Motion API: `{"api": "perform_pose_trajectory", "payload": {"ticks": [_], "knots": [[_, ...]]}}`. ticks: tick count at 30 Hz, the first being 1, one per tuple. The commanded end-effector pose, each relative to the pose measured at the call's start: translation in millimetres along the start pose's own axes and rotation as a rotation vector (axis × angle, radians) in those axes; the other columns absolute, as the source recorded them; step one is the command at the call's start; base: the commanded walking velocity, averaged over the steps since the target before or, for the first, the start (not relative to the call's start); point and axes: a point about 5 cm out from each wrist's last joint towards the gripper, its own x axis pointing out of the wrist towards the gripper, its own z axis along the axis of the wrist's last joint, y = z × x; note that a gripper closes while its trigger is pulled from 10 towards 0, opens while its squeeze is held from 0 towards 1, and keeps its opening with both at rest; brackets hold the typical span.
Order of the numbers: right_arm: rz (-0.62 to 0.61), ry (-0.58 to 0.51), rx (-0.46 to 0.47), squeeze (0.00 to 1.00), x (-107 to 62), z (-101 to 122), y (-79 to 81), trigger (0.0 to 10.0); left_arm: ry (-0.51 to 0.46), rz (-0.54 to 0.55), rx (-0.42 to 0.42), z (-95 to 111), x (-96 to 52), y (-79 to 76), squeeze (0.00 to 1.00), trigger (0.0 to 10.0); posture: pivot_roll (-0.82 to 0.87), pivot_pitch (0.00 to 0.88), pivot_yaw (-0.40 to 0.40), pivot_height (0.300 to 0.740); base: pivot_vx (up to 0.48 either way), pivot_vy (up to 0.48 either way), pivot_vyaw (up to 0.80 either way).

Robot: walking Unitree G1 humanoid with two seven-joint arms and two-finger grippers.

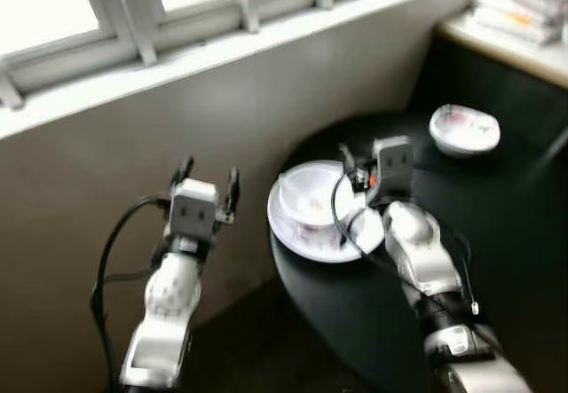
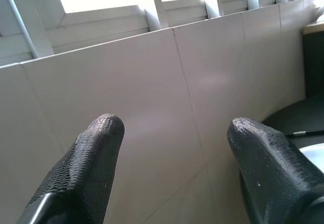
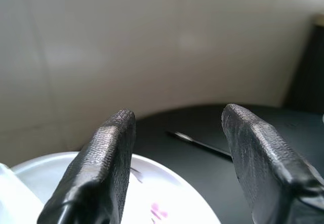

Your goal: Kitchen organization

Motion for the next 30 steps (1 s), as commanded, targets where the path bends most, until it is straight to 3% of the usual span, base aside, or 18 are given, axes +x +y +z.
{"api": "perform_pose_trajectory", "payload": {"ticks": [1,10,11,12,13,30], "knots": [[-0.029,-0.022,-0.016,1.00,0.7,5.6,-2.5,10.0,0.024,0.001,-0.009,-3.8,-0.1,0.8,0.00,10.0,-0.03,0.000,0.009,0.740,0.000,0.000,0.00],[-0.062,-0.013,-0.030,1.00,-0.5,4.4,-6.1,10.0,0.022,-0.002,-0.011,-3.7,1.1,2.2,0.00,10.0,-0.03,0.000,0.013,0.740,0.000,0.000,-0.67],[-0.070,-0.009,-0.037,0.48,-1.2,3.5,-7.4,10.0,0.019,-0.005,-0.013,-3.3,1.2,2.1,0.00,10.0,-0.03,0.000,0.014,0.740,0.000,0.000,-0.76],[-0.073,-0.008,-0.038,0.48,-1.4,3.3,-7.8,10.0,0.018,-0.005,-0.013,-3.2,1.2,2.2,0.00,10.0,-0.04,0.000,0.015,0.740,0.000,0.000,-0.76],[-0.076,-0.006,-0.041,0.00,-1.7,2.9,-8.4,10.0,0.018,-0.005,-0.013,-3.2,1.3,2.2,0.00,10.0,-0.04,0.000,0.015,0.740,0.000,0.000,-0.76],[-0.108,-0.008,-0.100,0.00,-1.1,3.6,-11.7,10.0,0.026,0.019,-0.047,-3.4,3.4,6.1,0.00,10.0,-0.03,0.000,0.014,0.740,0.000,0.000,-0.76]]}}
